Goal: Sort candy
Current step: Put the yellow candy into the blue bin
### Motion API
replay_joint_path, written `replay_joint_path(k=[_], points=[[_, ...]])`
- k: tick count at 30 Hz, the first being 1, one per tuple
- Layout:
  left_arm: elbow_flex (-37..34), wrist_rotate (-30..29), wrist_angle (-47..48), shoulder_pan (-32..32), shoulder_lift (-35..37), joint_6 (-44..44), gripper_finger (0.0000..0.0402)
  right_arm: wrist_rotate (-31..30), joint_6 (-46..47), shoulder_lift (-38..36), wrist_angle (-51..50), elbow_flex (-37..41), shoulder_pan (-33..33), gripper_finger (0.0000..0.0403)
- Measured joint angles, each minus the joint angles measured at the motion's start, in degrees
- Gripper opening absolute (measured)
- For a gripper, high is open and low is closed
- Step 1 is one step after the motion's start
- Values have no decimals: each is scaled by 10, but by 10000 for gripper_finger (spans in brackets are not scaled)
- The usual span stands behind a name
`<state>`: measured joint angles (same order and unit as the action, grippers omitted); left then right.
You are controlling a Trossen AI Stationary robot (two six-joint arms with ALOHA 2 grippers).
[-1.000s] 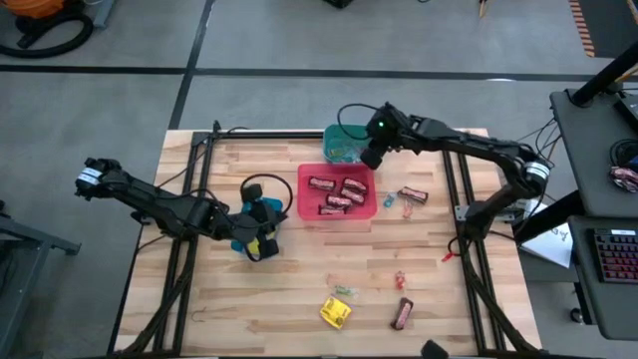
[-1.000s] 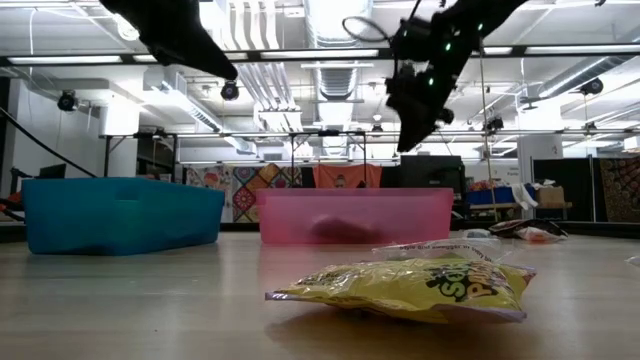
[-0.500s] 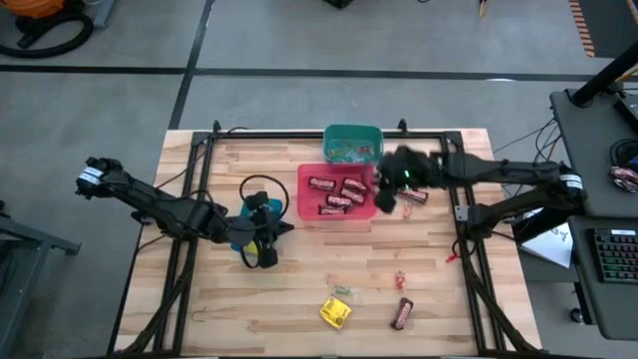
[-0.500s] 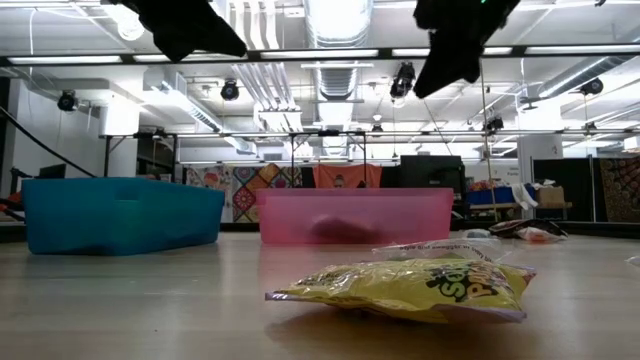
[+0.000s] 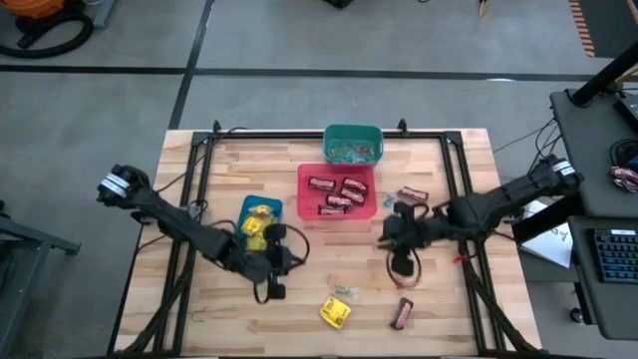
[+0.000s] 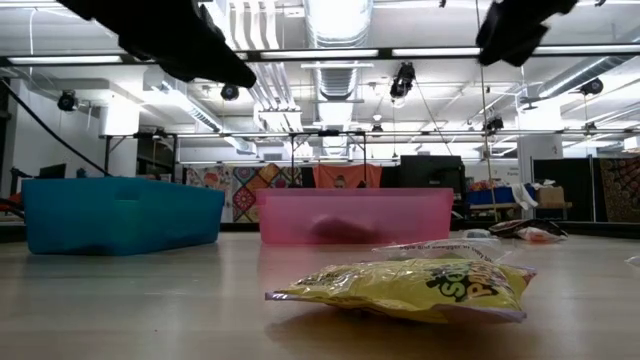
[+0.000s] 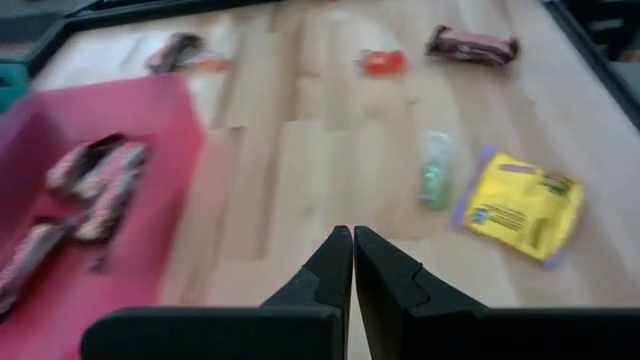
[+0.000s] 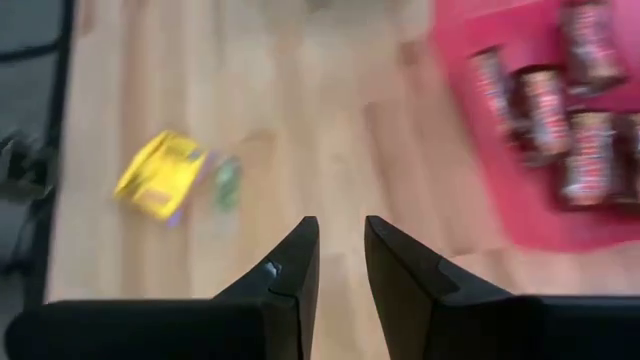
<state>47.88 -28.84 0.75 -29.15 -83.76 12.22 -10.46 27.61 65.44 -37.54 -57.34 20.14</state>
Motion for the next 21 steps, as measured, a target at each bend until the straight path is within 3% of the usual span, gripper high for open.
replay_joint_path(k=[9, 16, 21], points=[[1, 52, -136, -32, -85, -57, 16, 0, 80, 43, 5, 0, 108, 75], [3, 52, -261, -35, -161, -107, 92, -1, 114, 77, 11, 0, 139, 75], [24, 55, -280, -43, -215, -115, 154, 0, 115, 94, 21, 0, 139, 75]])
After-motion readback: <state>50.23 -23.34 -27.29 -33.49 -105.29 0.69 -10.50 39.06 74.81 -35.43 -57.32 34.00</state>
